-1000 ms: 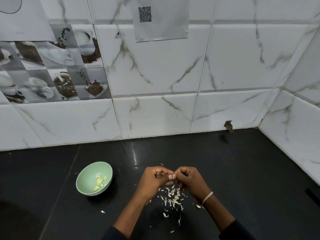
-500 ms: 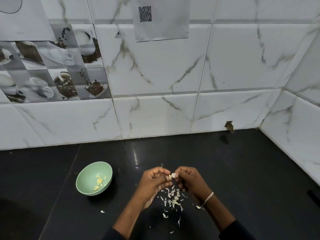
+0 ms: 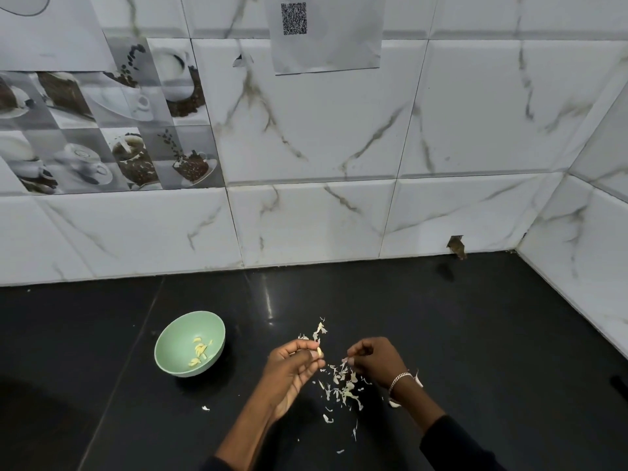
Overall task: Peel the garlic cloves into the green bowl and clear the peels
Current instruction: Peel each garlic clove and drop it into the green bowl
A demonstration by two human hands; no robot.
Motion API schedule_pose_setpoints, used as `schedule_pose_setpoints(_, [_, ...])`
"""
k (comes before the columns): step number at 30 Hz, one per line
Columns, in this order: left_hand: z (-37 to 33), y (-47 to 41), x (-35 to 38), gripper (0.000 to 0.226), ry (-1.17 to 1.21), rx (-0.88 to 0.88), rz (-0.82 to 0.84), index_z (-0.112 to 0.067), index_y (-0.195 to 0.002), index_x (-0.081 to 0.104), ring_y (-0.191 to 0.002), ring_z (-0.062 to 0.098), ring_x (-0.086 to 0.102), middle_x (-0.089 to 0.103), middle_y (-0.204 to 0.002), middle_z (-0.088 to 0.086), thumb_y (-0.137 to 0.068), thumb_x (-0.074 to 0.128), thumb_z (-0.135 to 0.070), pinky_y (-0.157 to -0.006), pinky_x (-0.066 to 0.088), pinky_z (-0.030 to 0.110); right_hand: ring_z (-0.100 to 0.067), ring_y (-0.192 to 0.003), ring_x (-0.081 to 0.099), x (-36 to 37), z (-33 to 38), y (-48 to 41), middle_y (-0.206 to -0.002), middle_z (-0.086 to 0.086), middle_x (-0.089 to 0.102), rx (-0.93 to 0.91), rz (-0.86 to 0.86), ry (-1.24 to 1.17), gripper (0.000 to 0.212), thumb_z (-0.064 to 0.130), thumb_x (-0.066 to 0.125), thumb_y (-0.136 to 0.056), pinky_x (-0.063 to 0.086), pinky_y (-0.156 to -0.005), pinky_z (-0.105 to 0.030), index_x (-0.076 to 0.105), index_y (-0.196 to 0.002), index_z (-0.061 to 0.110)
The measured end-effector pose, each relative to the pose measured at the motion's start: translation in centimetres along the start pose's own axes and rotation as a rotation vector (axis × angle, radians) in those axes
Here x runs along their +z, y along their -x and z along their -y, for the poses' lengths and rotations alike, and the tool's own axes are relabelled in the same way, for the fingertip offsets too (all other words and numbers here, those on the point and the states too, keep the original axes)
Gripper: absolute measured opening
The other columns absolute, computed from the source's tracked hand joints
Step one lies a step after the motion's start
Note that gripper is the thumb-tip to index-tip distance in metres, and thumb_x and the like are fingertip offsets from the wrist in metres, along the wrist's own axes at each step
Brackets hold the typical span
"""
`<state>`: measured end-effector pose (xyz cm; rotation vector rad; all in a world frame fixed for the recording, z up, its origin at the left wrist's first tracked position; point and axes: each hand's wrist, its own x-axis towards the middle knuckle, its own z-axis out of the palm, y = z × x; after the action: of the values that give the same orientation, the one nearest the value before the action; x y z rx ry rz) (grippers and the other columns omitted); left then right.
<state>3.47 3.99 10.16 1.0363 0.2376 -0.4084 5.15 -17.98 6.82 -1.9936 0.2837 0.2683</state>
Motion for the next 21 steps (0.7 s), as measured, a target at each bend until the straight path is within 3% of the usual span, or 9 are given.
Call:
schedule_pose_setpoints(2, [0.0,0.1,-0.2,0.019,0.006,0.0,-0.015,0.012,-0.106,0.065,-0.072,0.023,0.073,0.07,-0.085,0.023,-0.089,0.058,0.016,-0.067,0.061,0.021,-0.019,-0.06,0.07,0.2,-0.1,-0.1,-0.072,-0.014,0.074,0.04,-0.012,-0.029,0.004,0.004,0.074,-0.085,0.062,-0.065,-0.037,0.073,-0.082,0.002])
schedule_pose_setpoints(4, [-0.1,0.2,-0.6,0.019,0.012,0.002,-0.024,0.013,-0.107,0.064,-0.071,0.023,0.073,0.07,-0.084,0.023,-0.089,0.057,0.016,-0.066,0.061,0.021,-0.017,-0.051,0.065,0.4,0.0,-0.1,-0.064,-0.01,0.07,0.073,-0.016,-0.045,0.021,0.017,0.072,-0.091,0.054,-0.052,-0.028,0.071,-0.077,0.001])
schedule_pose_setpoints(7, [-0.2,0.4,-1.2,0.018,0.017,-0.001,-0.033,0.014,-0.106,0.064,-0.072,0.024,0.074,0.07,-0.086,0.025,-0.09,0.057,0.016,-0.065,0.061,0.02,-0.01,-0.047,0.057,0.5,-0.5,-0.4,-0.057,-0.001,0.066,0.059,-0.04,0.086,0.03,0.029,0.075,-0.089,0.049,-0.05,-0.026,0.068,-0.069,0.008])
schedule_pose_setpoints(10, [-0.1,0.4,-1.8,0.016,0.017,0.002,-0.049,0.01,-0.102,0.067,-0.073,0.024,0.073,0.069,-0.088,0.025,-0.09,0.058,0.015,-0.065,0.061,0.02,-0.007,-0.061,0.061,0.8,0.3,0.0,-0.078,-0.003,0.071,-0.048,-0.018,0.135,0.015,0.018,0.083,-0.078,0.054,-0.058,-0.029,0.069,-0.083,0.015])
schedule_pose_setpoints(12, [-0.1,0.4,-2.1,0.016,0.019,0.005,-0.062,0.009,-0.102,0.067,-0.074,0.024,0.073,0.069,-0.088,0.025,-0.09,0.058,0.015,-0.067,0.061,0.021,-0.01,-0.072,0.066,1.3,2.1,0.9,-0.09,-0.008,0.073,-0.161,0.059,0.021,0.022,0.013,0.083,-0.079,0.055,-0.061,-0.024,0.071,-0.097,0.017])
schedule_pose_setpoints(15, [-0.1,0.3,-2.8,0.015,0.032,0.013,-0.077,0.009,-0.102,0.065,-0.073,0.025,0.073,0.069,-0.09,0.028,-0.09,0.057,0.014,-0.069,0.06,0.022,-0.017,-0.075,0.068,3.1,5.1,2.2,-0.095,-0.017,0.073,-0.292,0.227,-0.131,0.025,0.015,0.078,-0.087,0.054,-0.06,-0.024,0.073,-0.111,0.014])
schedule_pose_setpoints(18, [-0.3,0.6,-3.6,0.015,0.066,0.026,-0.093,0.004,-0.099,0.064,-0.074,0.025,0.072,0.071,-0.093,0.027,-0.088,0.061,0.013,-0.071,0.061,0.024,-0.018,-0.074,0.069,5.3,6.9,2.1,-0.102,-0.011,0.069,-0.387,0.28,-0.044,0.029,0.017,0.075,-0.089,0.056,-0.06,-0.028,0.073,-0.118,0.018])
schedule_pose_setpoints(21, [-1.1,1.1,-4.8,0.022,0.107,0.045,-0.124,-0.001,-0.098,0.063,-0.072,0.023,0.071,0.071,-0.09,0.024,-0.079,0.07,0.009,-0.068,0.06,0.023,-0.015,-0.073,0.069,7.3,8.4,1.3,-0.1,-0.003,0.064,-0.413,0.297,0.061,0.025,0.015,0.073,-0.091,0.058,-0.063,-0.028,0.073,-0.116,0.012])
